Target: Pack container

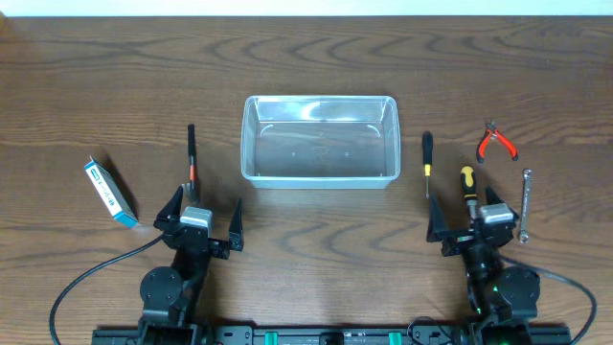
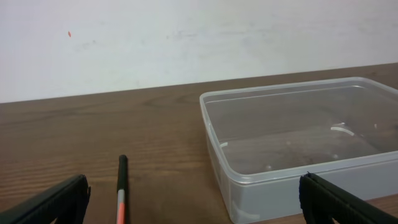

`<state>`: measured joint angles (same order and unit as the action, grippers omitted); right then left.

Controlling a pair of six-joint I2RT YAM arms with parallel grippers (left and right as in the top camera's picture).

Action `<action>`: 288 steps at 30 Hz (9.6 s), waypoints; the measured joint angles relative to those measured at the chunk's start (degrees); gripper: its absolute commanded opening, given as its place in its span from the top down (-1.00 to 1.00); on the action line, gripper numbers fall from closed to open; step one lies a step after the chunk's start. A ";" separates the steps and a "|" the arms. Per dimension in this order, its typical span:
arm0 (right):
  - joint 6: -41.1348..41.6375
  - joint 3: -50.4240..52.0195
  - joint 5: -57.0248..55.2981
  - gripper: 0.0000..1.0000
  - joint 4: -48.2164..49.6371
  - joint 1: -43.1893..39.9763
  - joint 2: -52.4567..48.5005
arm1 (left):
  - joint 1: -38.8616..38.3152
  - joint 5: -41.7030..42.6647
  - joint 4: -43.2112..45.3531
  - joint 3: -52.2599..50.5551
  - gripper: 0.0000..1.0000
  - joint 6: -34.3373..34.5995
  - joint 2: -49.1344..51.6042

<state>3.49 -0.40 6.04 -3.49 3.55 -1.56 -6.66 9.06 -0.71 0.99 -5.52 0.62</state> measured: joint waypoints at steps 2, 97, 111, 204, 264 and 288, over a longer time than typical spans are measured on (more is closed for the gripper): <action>3.76 -0.11 1.14 -0.98 -0.28 0.00 -1.46 | 0.00 -0.07 -0.50 0.11 -0.96 1.33 0.00; 2.01 -81.55 -2.99 0.21 -54.16 -0.02 -117.87 | 0.02 0.00 -55.69 46.36 -0.96 8.55 41.59; 2.12 -81.57 -2.99 0.24 -52.89 -0.02 -117.96 | 0.00 0.00 -55.71 46.36 -0.96 8.70 41.59; -46.05 -102.49 9.97 0.43 -54.75 24.24 -125.48 | 23.39 -2.29 -55.52 53.75 -0.96 13.22 41.64; -1.25 -63.47 -7.15 -0.98 -61.94 -7.80 -75.71 | 17.03 4.09 -62.38 63.65 -0.96 -0.98 50.71; -11.34 -61.68 -6.91 -0.99 -42.53 -8.63 -104.85 | 17.03 4.09 -63.54 63.65 -0.96 -2.01 50.71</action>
<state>-7.86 -62.08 -0.86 -46.02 -5.08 -106.41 10.37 13.15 -64.25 64.64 -7.53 51.33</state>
